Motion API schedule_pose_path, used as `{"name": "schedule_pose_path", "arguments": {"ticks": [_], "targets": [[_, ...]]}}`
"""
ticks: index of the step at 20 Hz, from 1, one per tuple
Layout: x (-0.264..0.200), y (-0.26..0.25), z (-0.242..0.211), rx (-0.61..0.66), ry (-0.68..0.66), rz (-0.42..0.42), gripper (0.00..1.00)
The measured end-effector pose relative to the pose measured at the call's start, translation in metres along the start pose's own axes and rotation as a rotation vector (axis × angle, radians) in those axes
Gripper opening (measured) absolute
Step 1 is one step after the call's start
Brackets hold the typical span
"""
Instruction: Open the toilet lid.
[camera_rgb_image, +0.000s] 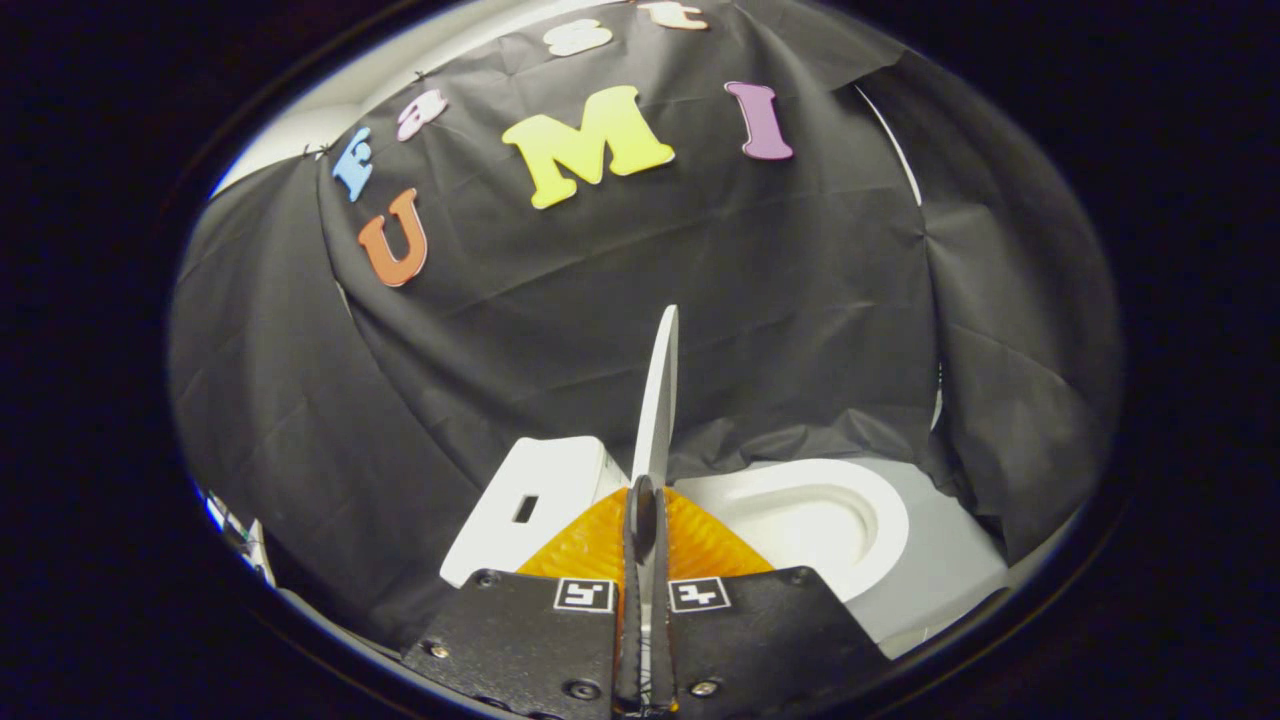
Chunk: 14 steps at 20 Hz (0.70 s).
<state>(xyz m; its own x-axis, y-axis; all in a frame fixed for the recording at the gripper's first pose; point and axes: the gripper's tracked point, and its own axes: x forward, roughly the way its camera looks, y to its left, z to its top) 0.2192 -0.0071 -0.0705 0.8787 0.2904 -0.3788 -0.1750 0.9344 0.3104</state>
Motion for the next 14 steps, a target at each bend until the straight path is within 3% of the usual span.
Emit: {"name": "schedule_pose_path", "arguments": {"ticks": [14], "targets": [[0.0, 0.045, -0.016, -0.219, -0.018, 0.009, 0.07]]}}
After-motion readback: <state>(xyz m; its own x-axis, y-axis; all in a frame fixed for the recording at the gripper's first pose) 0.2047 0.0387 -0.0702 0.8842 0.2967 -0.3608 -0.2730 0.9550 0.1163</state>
